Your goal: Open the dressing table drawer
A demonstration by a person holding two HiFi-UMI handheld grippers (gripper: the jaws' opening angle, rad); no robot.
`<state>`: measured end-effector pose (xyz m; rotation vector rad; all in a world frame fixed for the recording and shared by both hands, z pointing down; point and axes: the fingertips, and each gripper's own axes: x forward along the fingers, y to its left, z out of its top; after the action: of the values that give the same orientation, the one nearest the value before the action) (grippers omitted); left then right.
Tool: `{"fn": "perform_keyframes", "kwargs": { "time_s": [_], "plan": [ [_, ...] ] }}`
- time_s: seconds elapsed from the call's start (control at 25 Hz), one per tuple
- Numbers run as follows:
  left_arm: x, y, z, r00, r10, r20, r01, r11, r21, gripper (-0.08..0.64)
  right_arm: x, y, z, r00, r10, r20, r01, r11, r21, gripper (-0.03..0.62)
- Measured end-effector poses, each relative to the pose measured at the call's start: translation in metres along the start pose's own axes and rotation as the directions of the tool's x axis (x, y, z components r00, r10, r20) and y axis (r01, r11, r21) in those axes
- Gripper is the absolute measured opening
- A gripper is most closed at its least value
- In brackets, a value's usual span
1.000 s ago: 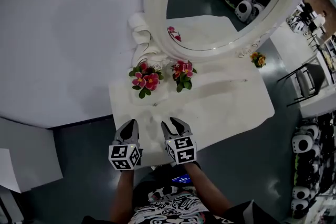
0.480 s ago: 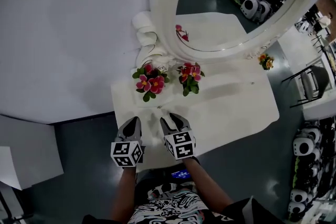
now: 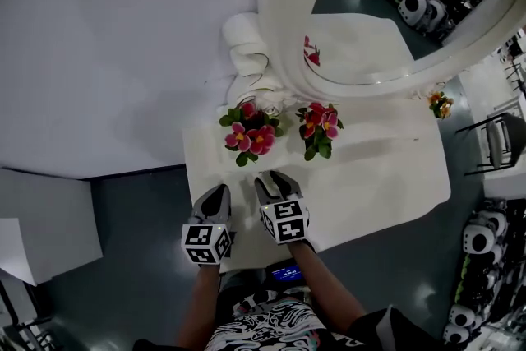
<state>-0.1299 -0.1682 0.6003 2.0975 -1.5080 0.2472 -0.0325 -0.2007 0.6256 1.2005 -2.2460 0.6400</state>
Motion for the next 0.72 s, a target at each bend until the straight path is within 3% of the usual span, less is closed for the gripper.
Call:
{"fn": "perform_keyframes", "kwargs": {
  "time_s": [0.36,0.44,0.72],
  "plan": [
    [0.005,0.005,-0.009,1.0,0.014,-0.019,-0.014,1.0,-0.027,0.002,0.021,-0.005,-0.001,1.0,0.003,-0.02,-0.004,0.999,-0.038,0.136],
    [0.005,0.003,-0.009,1.0,0.014,-0.019,-0.014,1.0,-0.027,0.002,0.02,-0.002,-0.001,1.0,0.008,-0.021,-0.009,0.998,-0.058,0.101],
    [-0.004,0.001,0.0,1.0,0.017,0.02,-0.017,1.0,-0.022,0.002,0.008,0.003,-0.013,1.0,0.007,-0.03,-0.009,0.998,-0.067,0.1]
  ]
}}
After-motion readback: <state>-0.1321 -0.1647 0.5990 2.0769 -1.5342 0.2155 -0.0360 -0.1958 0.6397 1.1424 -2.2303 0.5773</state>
